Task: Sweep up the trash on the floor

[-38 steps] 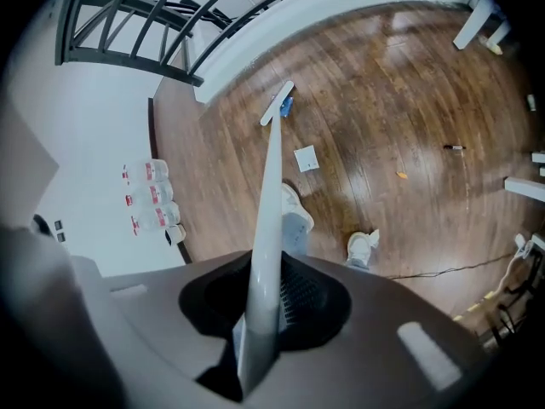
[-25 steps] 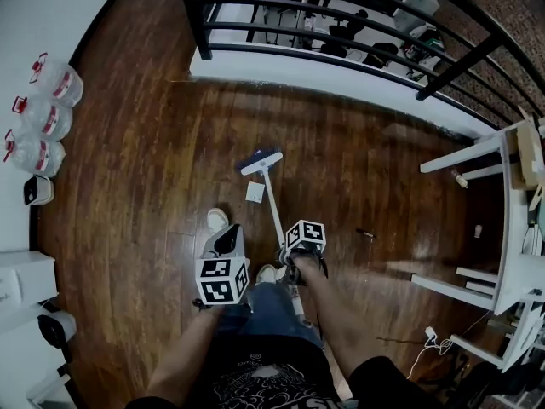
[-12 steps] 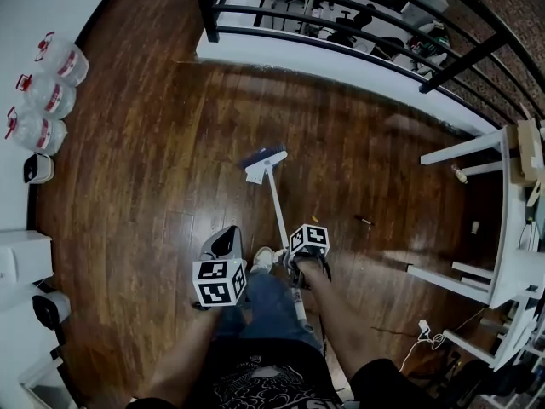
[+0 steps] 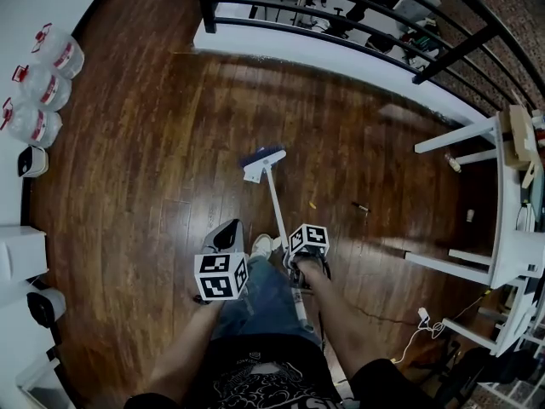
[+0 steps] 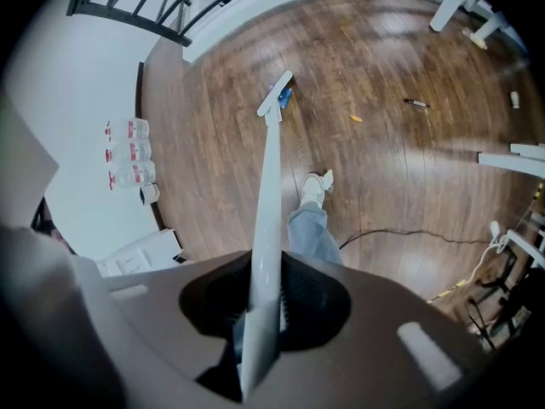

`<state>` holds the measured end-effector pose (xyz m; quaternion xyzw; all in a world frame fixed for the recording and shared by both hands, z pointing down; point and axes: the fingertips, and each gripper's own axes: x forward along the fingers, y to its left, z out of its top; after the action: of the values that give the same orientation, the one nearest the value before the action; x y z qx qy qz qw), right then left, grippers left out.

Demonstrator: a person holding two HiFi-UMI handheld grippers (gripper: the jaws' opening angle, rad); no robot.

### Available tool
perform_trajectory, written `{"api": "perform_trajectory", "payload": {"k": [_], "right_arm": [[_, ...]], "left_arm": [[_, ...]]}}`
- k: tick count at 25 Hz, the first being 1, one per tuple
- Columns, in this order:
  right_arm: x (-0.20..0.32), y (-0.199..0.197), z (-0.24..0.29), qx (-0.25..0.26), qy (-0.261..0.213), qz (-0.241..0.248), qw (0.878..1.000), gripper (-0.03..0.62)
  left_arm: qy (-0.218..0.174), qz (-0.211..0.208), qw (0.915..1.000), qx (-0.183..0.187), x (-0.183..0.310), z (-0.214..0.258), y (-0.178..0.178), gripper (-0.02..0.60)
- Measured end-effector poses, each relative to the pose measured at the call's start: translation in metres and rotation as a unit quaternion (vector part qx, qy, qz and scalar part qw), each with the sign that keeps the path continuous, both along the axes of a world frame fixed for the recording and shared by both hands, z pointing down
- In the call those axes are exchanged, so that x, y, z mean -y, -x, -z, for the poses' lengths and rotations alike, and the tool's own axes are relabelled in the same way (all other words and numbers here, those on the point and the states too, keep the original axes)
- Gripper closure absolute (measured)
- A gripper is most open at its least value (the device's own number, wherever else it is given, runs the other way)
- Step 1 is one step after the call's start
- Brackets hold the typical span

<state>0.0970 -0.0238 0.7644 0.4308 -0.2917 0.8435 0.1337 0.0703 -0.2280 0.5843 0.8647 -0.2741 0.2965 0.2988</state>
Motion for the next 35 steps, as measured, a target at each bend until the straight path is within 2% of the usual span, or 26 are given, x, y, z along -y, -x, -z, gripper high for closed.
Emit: {"api": "perform_trajectory", "payload": {"k": [9, 17, 22, 30, 35], "right_arm": [[-0.058, 0.048, 0.000, -0.005, 0.001, -0.036, 0.999, 0.533], [-0.119, 0.093, 0.005, 0.003, 0.008, -0.064, 0.998, 0.533], [-0.156, 0.115, 0.012, 0.009, 0.014, -0.077, 0.997, 0.533], [-0.200, 0.146, 0.030, 0.020, 0.017, -0.099, 0.995, 0.533], [-0.229, 0.160, 0.036, 0.029, 0.015, -0.113, 0.993, 0.533]], "left_arm": [[0.001, -0.009, 1.0000, 0.003, -0.049, -0.008, 0.067, 0.577], [0.001, -0.016, 0.9999, 0.002, -0.094, -0.004, 0.108, 0.577], [0.007, -0.042, 0.9991, 0.002, -0.128, -0.002, 0.109, 0.577], [0.022, -0.096, 0.9951, -0.005, -0.191, 0.002, 0.087, 0.577], [0.024, -0.111, 0.9935, -0.008, -0.218, 0.004, 0.082, 0.577]]}}
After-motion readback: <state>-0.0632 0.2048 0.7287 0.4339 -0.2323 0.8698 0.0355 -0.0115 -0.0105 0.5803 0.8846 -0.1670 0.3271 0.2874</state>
